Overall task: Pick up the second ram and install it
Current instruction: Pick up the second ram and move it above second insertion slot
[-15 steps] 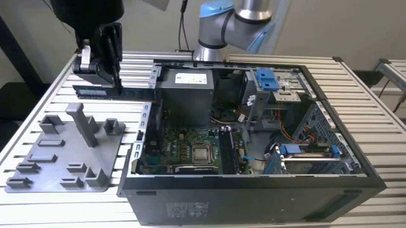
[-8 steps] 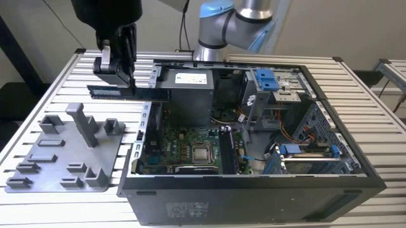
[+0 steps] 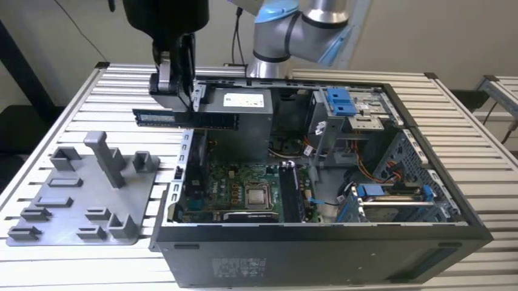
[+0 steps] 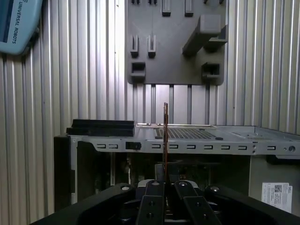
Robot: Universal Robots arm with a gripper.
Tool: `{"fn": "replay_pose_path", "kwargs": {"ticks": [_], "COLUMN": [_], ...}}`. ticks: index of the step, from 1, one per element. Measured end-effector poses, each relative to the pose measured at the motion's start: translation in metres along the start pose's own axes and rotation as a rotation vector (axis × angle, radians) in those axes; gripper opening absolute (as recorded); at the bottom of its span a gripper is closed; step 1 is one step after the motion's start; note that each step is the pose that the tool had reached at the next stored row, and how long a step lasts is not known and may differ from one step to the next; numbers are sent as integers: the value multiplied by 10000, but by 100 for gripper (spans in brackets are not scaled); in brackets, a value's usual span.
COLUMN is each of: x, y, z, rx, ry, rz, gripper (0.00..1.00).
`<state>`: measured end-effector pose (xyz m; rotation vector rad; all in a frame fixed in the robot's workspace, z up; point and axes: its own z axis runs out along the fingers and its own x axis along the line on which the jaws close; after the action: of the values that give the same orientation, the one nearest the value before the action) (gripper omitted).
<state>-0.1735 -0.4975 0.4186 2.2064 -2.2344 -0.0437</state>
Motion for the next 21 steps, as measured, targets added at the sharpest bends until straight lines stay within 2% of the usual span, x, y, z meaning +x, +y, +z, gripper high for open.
{"fn": "replay_pose_path", "kwargs": {"ticks": [6, 10, 16, 21], "x": [-2, -3, -5, -6], "y": [-149, -222, -427, -505], "z": [-3, -5, -8, -11], "rx": [0, 0, 1, 0], "ry": [0, 0, 0, 1], "rz": [0, -1, -1, -1], "gripper": [14, 14, 14, 14]}}
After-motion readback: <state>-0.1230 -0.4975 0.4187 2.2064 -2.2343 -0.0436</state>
